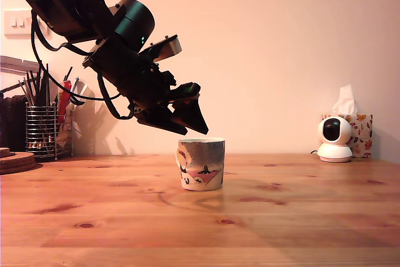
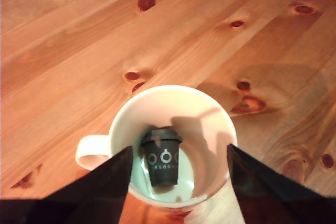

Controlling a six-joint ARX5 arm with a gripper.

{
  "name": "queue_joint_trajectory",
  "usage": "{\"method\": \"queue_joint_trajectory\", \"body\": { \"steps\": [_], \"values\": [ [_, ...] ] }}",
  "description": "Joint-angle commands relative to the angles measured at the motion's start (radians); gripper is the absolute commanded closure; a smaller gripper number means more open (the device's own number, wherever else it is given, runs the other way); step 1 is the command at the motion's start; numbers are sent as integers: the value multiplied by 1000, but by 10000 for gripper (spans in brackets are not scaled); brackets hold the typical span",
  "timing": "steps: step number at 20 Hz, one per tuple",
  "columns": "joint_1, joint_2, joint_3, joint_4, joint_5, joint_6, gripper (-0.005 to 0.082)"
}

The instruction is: Pick up the coffee capsules on the table and drop them inside the coffee cup

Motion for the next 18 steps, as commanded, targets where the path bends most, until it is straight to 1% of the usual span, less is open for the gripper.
{"method": "queue_joint_trajectory", "body": {
  "steps": [1, 3, 4, 5, 7, 8, 12, 14, 18],
  "values": [
    [-4, 18, 2, 3, 2, 5, 295],
    [-4, 0, 2, 0, 2, 4, 376],
    [-4, -10, 2, 1, 2, 4, 433],
    [-4, -21, 2, 2, 2, 4, 506],
    [-4, -45, 2, 0, 2, 3, 711],
    [-4, -57, 2, -5, 3, 2, 798],
    [0, -114, 2, -80, 4, 0, 789],
    [19, -143, 2, -130, 23, 0, 789],
    [80, -177, 2, -209, 118, -4, 789]
  ]
}}
